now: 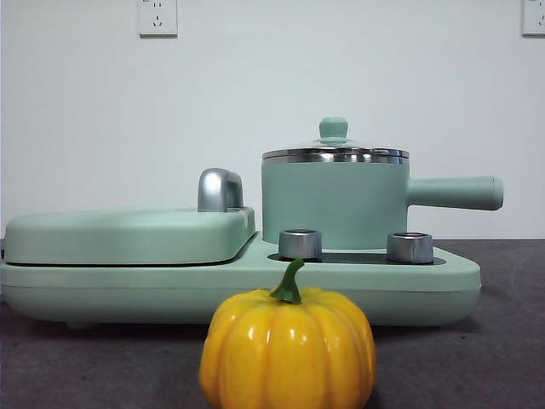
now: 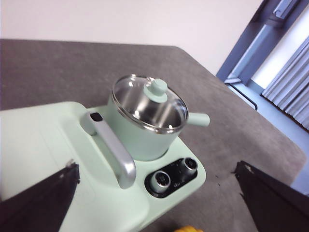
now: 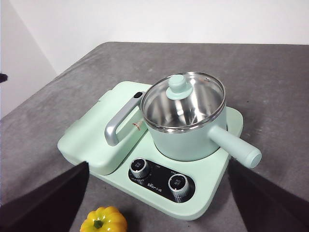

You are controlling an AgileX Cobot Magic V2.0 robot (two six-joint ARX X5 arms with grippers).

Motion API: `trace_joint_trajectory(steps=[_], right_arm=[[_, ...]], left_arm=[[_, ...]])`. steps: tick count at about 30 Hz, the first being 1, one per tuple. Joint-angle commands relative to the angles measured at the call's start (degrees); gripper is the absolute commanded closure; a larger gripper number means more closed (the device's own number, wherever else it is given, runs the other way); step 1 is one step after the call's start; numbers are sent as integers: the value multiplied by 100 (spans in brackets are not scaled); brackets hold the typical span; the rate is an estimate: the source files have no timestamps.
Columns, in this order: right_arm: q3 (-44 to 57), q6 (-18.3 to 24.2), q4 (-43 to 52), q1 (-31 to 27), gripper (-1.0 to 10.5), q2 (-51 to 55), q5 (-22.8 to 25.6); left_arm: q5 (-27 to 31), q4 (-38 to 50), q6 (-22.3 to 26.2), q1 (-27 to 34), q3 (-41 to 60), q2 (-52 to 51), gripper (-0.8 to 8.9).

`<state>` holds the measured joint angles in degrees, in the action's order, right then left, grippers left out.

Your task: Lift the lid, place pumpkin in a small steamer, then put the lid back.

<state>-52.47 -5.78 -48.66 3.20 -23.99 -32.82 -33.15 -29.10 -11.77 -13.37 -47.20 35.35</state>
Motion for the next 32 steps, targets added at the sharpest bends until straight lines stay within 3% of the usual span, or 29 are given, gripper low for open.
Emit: trace_joint_trajectory(steps=[1,17,32], right_arm=[[-79,46,39,4,479,-24,-17],[-79,42,39,4,479,-24,-22],[-79,42,37,4,479,-24,-20]], left_arm=[[-33,83,15,-122,-131,221,274],[129,487,111,-1163,-905,2374,283],[1436,450,588,-2138,-3209,5045,283]])
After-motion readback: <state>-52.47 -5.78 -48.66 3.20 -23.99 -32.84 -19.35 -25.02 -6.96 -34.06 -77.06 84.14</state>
